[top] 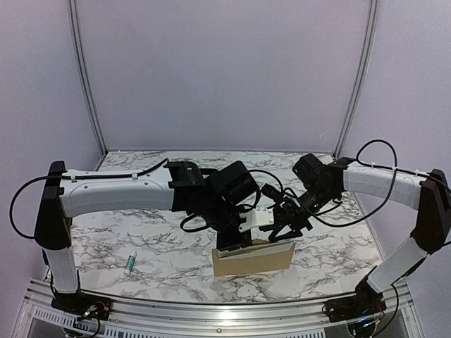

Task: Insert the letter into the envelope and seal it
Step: Place the 1/4-folded letter in the envelope.

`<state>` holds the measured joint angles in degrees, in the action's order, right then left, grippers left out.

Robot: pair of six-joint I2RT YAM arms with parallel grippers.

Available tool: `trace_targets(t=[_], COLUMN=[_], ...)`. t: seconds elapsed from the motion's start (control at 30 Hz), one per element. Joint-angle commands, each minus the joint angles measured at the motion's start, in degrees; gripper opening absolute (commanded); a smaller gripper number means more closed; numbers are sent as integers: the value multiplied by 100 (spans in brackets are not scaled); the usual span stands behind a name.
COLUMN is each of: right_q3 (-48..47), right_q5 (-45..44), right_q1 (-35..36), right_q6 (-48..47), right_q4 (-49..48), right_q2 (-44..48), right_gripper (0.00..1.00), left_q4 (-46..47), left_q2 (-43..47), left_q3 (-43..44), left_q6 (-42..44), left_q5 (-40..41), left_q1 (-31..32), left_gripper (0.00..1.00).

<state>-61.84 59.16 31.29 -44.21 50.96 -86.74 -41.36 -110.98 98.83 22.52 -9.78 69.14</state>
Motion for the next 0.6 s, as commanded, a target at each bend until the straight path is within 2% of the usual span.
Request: trace_targets(t=[0.0,0.23,0.4,0.57], right_q3=[-135,-56,-143,-85], right_q5=[-62,-126,369,327], right_q1=[40,60,69,102], right_q6=[57,40,-598,-786], right_q4=[-128,-226,359,491], right_q2=[-44,-76,-98,-163], right_gripper=[49,37,42,43], left_q4=[165,225,225,239], left_q2=[92,49,-36,-64], left_q3=[50,110,100,151], left_q6=[-15,-85,-114,-178], left_q5=[33,-109,-40,79], left_q1=[73,65,64,51], left_gripper=[0,0,0,0])
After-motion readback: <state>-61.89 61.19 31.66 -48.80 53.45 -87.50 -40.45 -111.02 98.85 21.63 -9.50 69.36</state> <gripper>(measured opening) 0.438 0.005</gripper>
